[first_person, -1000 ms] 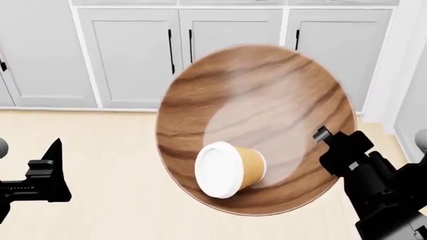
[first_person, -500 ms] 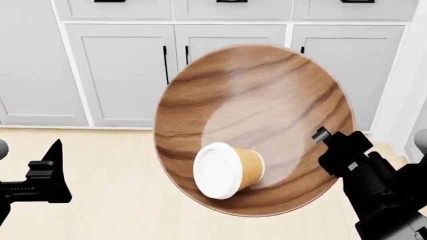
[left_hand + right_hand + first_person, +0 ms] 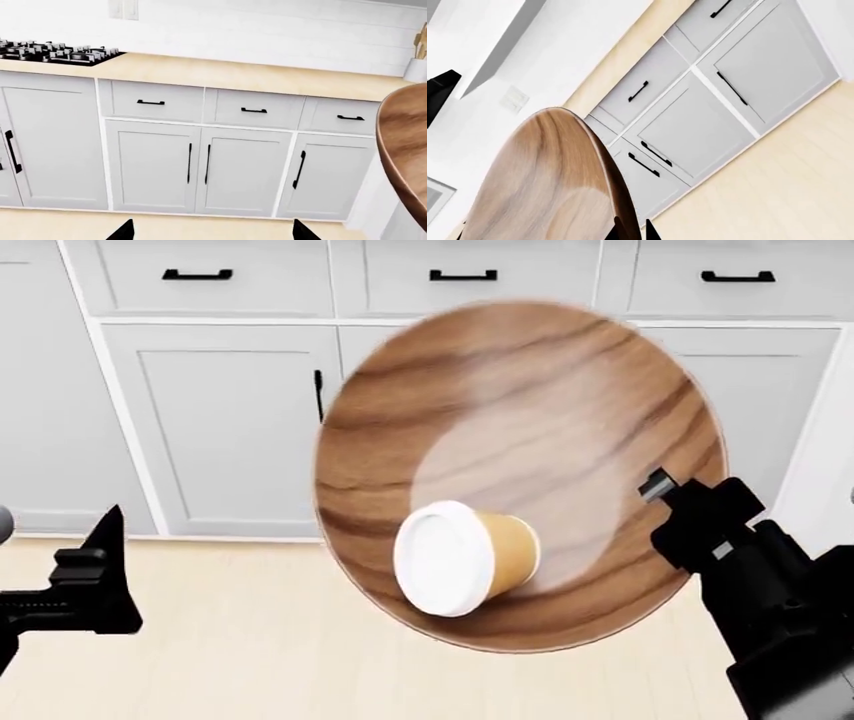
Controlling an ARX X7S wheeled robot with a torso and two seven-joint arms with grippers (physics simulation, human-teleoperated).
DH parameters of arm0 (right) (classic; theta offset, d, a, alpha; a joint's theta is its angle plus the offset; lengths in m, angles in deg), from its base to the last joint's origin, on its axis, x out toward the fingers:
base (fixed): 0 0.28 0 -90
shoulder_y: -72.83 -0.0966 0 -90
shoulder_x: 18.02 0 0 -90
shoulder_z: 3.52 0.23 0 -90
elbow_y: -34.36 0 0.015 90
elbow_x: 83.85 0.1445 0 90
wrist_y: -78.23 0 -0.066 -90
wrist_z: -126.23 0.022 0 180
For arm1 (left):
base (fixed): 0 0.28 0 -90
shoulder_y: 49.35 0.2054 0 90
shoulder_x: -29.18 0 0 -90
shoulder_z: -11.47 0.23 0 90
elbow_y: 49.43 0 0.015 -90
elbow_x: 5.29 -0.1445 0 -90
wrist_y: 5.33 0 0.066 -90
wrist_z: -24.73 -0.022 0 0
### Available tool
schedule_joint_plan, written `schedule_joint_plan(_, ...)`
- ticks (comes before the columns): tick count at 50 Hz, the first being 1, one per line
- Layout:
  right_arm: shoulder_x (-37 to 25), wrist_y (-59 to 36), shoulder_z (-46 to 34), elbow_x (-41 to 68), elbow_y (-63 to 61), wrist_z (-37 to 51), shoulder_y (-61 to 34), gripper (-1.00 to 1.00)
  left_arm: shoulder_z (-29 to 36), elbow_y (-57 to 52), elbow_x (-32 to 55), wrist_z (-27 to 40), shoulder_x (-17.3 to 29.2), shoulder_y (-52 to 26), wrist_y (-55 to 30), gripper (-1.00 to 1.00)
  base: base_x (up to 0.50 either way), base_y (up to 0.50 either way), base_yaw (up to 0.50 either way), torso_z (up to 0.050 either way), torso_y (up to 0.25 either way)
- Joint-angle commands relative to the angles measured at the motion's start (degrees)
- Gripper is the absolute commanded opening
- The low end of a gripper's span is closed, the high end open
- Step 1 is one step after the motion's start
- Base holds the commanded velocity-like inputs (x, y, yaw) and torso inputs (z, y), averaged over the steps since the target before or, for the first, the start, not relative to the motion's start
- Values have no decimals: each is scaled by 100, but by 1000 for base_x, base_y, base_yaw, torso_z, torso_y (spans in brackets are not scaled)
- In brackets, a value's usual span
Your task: Place the cup inside the bowl on the dining table and move the bowl to any counter.
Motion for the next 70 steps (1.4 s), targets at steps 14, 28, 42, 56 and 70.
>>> schedule_joint_plan(14,-44,52,29,155,-9,37,-208,-100,-36,-44,4,41,46,-63,54,100,500,-1,0,0,1)
schedule_joint_plan(28,-98,65,25,192,-13,103,-278,-100,-152,-172,257,223,116,-290,-195,100,500,-1,0,0,1)
schedule_joint_plan(42,-146,70,-8,202,-25,168,-323,-100,-107,-208,355,345,118,-516,-326,100,500,-1,0,1,1)
schedule_joint_plan(56,-146,99,-56,192,-13,144,-284,-100,-126,-223,409,356,153,-507,-313,100,500,-1,0,0,1)
schedule_joint_plan(70,-151,115,-85,225,-22,174,-302,-100,-184,-233,476,334,217,-480,-282,100,500,-1,0,0,1)
